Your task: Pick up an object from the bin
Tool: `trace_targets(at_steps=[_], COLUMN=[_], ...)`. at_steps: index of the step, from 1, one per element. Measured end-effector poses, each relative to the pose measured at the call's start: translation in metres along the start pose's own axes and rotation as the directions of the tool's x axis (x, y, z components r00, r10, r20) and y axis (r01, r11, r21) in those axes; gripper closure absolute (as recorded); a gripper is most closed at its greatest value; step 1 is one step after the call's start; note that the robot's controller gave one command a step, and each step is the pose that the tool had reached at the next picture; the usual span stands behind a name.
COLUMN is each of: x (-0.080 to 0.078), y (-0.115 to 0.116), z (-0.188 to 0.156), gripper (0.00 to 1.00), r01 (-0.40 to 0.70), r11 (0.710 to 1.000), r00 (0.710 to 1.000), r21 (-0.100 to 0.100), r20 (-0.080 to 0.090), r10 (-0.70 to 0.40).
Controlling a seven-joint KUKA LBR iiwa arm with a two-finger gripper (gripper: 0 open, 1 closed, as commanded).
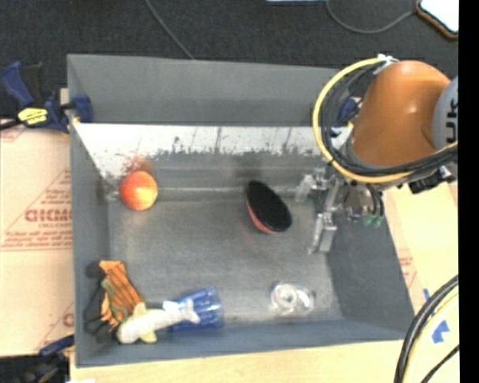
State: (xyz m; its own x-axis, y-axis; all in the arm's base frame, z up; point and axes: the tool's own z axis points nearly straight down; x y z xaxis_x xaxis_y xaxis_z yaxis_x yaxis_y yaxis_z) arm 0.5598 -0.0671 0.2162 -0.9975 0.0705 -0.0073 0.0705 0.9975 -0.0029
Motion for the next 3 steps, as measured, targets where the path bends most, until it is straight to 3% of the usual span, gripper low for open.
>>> trace_targets(at_steps=[1,2,3], x=[-0.010,-0.045,-0.022], y=[0.004,0.005,0.006], z=[0.006,-0.107,0.037], gripper=[0.00,0.00,1.00], r01=[0.062,0.063,0.045], r11=[0.998,0.998,0.999], r00=[0.998,0.998,0.999], r21=[0.002,0.001,-0.002], r20=[0.015,0.016,-0.001], r10=[-0.062,-0.063,-0.045])
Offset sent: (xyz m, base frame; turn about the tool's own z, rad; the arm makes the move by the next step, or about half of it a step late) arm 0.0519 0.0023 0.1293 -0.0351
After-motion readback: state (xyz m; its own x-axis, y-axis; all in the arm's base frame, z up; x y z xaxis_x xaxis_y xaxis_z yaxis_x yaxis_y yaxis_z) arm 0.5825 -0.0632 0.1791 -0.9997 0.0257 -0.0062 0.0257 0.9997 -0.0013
